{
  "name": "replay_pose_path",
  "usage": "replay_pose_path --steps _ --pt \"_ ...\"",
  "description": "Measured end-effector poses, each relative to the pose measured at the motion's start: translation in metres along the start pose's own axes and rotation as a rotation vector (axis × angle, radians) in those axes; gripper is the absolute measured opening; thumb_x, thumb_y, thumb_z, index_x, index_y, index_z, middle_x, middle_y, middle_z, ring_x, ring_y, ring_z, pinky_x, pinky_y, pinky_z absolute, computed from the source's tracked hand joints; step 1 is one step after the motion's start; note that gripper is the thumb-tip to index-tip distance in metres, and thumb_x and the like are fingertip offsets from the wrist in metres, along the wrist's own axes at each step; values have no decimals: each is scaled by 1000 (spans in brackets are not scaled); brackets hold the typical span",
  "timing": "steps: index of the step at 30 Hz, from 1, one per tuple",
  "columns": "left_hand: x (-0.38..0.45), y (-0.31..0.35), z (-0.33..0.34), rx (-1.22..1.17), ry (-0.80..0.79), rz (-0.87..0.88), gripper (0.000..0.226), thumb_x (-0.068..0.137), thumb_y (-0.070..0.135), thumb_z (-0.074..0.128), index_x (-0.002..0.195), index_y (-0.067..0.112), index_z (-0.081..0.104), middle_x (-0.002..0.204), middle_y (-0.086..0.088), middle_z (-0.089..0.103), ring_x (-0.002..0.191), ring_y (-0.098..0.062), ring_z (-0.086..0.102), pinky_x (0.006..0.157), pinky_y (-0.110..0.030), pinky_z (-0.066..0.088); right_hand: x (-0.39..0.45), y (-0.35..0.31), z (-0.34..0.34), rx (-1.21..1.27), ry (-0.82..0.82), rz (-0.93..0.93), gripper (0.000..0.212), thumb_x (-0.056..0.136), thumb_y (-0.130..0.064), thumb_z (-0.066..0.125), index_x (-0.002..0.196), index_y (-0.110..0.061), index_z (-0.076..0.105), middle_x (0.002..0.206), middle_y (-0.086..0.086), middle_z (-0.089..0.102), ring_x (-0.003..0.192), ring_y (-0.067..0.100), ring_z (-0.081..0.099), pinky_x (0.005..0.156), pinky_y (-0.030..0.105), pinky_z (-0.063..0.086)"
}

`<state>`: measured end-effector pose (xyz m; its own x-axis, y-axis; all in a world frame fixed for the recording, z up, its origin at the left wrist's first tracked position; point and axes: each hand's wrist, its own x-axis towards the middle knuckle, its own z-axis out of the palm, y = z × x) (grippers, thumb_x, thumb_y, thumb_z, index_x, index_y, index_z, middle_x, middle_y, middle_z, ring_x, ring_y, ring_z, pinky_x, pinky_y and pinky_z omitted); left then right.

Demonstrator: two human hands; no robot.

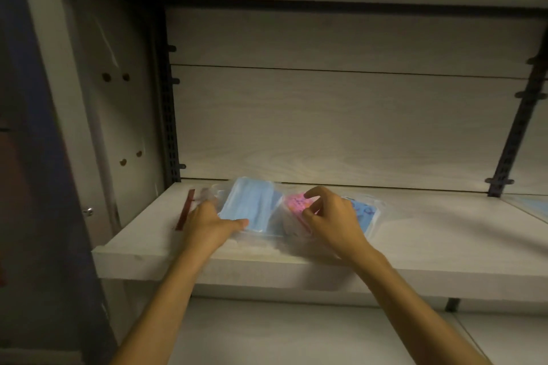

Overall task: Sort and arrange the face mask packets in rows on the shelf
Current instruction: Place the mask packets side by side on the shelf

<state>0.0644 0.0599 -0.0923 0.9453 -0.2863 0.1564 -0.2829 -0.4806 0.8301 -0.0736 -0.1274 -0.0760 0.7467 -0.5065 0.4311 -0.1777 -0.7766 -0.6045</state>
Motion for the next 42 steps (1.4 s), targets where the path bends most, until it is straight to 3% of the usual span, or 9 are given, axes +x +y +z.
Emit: replay_pose_path --steps 4,8,13,17,23,26,31,36,42 --pt "5 -3 -13 -192 12 -56 32 84 16 76 113 8 64 98 -2 63 78 -15 58 65 -28 50 8 -8 9 5 -22 53 23 86 -22 64 109 -16 67 81 3 73 85 24 66 75 32 50" --pt "15 -16 -31 -292 70 -70 24 92 15 65 114 16 56 116 -8 62 82 -23 66 58 -29 53 22 -23 21 -36 -123 153 26 87 -30 65 97 -7 70 80 11 75 79 30 71 79 40 58" --pt "22 -29 -43 -678 27 -149 38 97 3 58 133 8 50 131 -9 56 84 -36 74 67 -40 61 35 -46 33 -216 -295 268 66 73 -75 64 75 -10 67 63 6 71 55 20 67 65 31 58" --pt "20 -30 -48 -785 9 -151 27 97 4 56 124 10 59 118 -11 65 93 -37 72 70 -48 62 32 -45 43 -346 -291 298 84 50 -90 65 93 -17 65 86 3 71 83 22 68 82 36 56" --pt "17 -23 -48 -725 -58 -122 31 96 2 59 125 14 60 123 -8 62 97 -36 70 71 -45 62 31 -28 35 52 -289 379 40 66 -43 88 64 -13 61 43 -2 55 39 12 50 47 22 40" --pt "17 -26 -49 -710 -99 -128 37 94 3 62 130 13 58 125 -10 60 100 -38 69 70 -44 62 24 -23 30 267 -276 392 22 82 -17 73 65 -8 63 51 6 55 38 13 45 42 21 34" --pt "8 -25 -51 -701 -195 -104 32 94 5 63 124 16 55 117 -4 59 88 -35 74 65 -37 62 19 -21 21 469 -214 594 26 88 -22 58 82 2 67 70 19 66 50 22 51 52 26 39" --pt "3 -24 -53 -672 -202 -101 30 93 5 64 120 16 56 118 -7 58 96 -37 71 57 -31 60 26 -17 17 601 -206 725 34 84 -21 74 101 5 60 94 26 72 76 33 67 65 37 52" --pt "2 -24 -53 -674 -191 -89 32 92 3 65 122 14 58 123 -9 58 91 -35 72 60 -34 61 26 -22 21 475 -268 695 48 69 -25 91 103 -1 67 77 13 73 56 20 64 51 26 48"
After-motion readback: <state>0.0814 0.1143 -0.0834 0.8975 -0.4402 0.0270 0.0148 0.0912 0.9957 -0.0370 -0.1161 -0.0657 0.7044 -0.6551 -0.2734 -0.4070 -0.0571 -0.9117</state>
